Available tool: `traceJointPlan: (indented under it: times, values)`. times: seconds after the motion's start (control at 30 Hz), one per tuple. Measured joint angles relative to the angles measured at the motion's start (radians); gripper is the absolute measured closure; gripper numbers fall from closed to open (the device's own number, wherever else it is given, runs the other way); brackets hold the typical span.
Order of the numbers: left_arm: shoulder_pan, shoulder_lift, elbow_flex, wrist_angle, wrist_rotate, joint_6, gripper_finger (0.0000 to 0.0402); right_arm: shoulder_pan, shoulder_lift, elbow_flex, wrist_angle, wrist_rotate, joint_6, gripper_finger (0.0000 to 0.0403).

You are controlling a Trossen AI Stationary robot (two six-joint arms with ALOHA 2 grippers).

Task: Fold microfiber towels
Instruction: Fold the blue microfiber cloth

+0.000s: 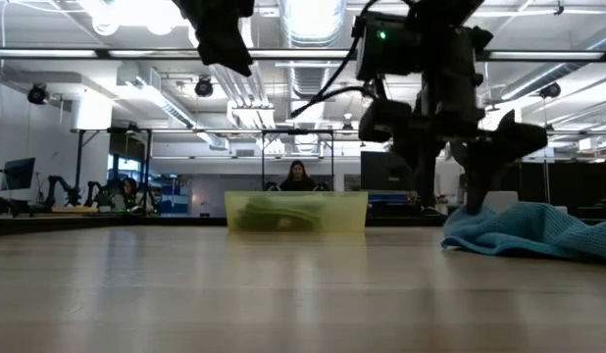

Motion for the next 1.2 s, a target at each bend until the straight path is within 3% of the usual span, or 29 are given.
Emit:
traceJointPlan:
  times: [0.23, 0.5, 0.57, 0.77, 0.87, 1.03, 1.2]
  values:
    - [-0.002, -0.019, -0.018, -0.006, 0.000, -0.109, 0.0245, -0.012, 0.000, -0.062, 0.097, 0.016, -0.138, 0.0221]
    - [-0.021, -0.026, -0.018, -0.016, 0.001, -0.185, 0.0245, -0.015, 0.002, 0.019, 0.164, 0.130, -0.346, 0.0365]
    - [-0.027, -0.032, -0.019, -0.033, 0.001, -0.215, 0.0245, -0.018, 0.002, 0.063, 0.167, 0.159, -0.405, 0.0386]
    - [-0.057, -0.056, -0.020, -0.049, -0.001, -0.341, 0.0245, -0.020, 0.002, 0.166, 0.080, 0.203, -0.513, 0.0393]
    - [-0.080, -0.075, -0.021, -0.045, -0.001, -0.374, 0.0245, -0.029, 0.002, 0.161, 0.005, 0.204, -0.647, 0.0390]
    - [-0.117, -0.097, -0.036, -0.036, -0.005, -0.392, 0.0245, -0.043, 0.002, 0.120, -0.042, 0.100, -0.974, 0.0385]
    - [-0.140, -0.098, -0.038, -0.035, -0.008, -0.394, 0.0245, -0.074, 0.001, 0.081, -0.046, 0.011, -1.074, 0.0383]
